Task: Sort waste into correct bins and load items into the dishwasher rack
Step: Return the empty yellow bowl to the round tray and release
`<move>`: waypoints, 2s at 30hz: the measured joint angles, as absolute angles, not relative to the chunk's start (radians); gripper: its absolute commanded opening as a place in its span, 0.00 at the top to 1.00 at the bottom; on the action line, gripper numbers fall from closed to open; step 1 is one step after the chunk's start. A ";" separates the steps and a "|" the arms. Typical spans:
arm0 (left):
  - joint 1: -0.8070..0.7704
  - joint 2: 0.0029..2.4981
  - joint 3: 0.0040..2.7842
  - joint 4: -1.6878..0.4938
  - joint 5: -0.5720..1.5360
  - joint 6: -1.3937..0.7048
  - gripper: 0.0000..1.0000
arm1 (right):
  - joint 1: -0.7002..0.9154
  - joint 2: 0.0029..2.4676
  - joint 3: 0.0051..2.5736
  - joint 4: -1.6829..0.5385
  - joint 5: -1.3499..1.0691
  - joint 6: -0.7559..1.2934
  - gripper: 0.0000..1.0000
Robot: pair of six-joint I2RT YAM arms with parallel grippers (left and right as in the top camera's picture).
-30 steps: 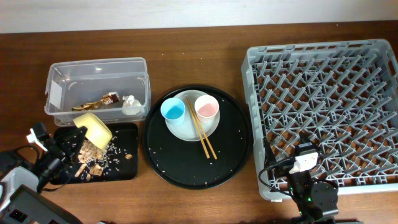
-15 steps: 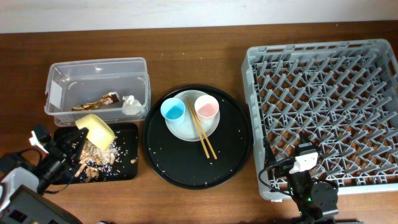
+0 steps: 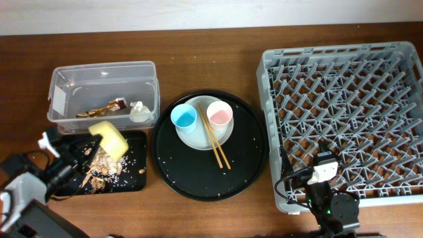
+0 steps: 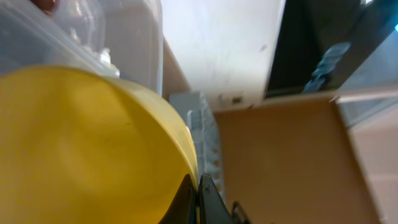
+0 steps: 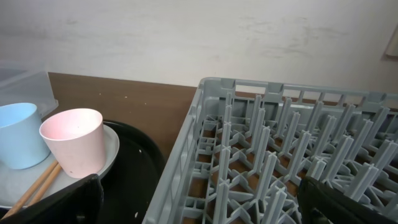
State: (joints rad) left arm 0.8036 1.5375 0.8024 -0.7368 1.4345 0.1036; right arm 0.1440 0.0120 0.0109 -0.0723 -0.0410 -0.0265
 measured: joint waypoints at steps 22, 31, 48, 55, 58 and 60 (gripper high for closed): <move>-0.589 1.258 0.911 -0.804 0.172 -0.520 1.00 | 0.144 0.012 0.011 -0.072 -0.041 -0.027 0.02; -0.688 1.465 0.905 -0.728 0.084 -0.566 0.75 | 0.144 0.012 0.011 -0.072 -0.041 -0.027 0.02; -0.686 1.439 1.045 -0.881 -0.054 -0.580 0.51 | 0.144 0.012 0.011 -0.072 -0.041 -0.027 0.02; -0.611 1.400 1.092 -0.870 -0.168 -0.577 0.45 | 0.144 0.012 0.011 -0.072 -0.041 -0.027 0.02; -0.571 1.400 1.092 -0.831 -0.182 -0.576 0.45 | 0.144 0.012 0.011 -0.072 -0.041 -0.027 0.02; -0.547 1.400 1.092 -0.802 -0.191 -0.576 0.45 | 0.144 0.012 0.011 -0.072 -0.041 -0.027 0.02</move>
